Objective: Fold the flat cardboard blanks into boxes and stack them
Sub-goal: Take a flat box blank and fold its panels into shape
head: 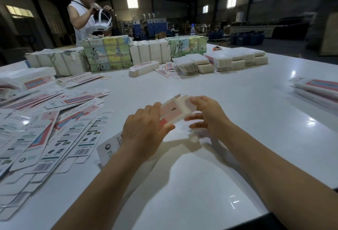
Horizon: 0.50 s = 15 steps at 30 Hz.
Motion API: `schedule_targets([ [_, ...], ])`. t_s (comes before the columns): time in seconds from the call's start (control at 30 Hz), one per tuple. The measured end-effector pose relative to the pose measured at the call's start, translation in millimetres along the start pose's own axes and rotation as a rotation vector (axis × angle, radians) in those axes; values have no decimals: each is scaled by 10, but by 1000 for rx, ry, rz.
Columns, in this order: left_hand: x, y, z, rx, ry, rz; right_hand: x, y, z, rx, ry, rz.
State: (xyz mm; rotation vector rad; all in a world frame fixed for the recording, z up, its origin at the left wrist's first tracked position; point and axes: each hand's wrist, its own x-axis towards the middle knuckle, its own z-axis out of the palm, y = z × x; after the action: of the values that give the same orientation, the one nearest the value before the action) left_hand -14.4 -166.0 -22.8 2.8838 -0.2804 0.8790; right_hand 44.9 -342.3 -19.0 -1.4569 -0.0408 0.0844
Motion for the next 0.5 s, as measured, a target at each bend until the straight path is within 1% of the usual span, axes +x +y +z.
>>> schedule_targets([
  [0.07, 10, -9, 9, 18, 0, -72, -50, 49, 35, -201, 247, -322],
  [0.1, 17, -9, 9, 25, 0, -103, -83, 86, 70, -305, 310, -473],
  [0.13, 25, -11, 12, 28, -4, -127, -113, 119, 112, -389, 315, -583],
  [0.17, 30, -17, 16, 27, -13, -147, -135, 156, 154, -455, 289, -650],
  [0.2, 33, -29, 18, 19, -23, -166, -150, 190, 192, -504, 257, -679],
  [0.27, 34, -57, 17, -7, -39, -191, -170, 217, 238, -550, 210, -669],
  [0.37, 25, -57, 20, -13, -59, -158, -183, 220, 266, -578, 148, -651],
  [0.5, 16, -68, -5, -46, -75, -133, -194, 209, 277, -526, 94, -598],
])
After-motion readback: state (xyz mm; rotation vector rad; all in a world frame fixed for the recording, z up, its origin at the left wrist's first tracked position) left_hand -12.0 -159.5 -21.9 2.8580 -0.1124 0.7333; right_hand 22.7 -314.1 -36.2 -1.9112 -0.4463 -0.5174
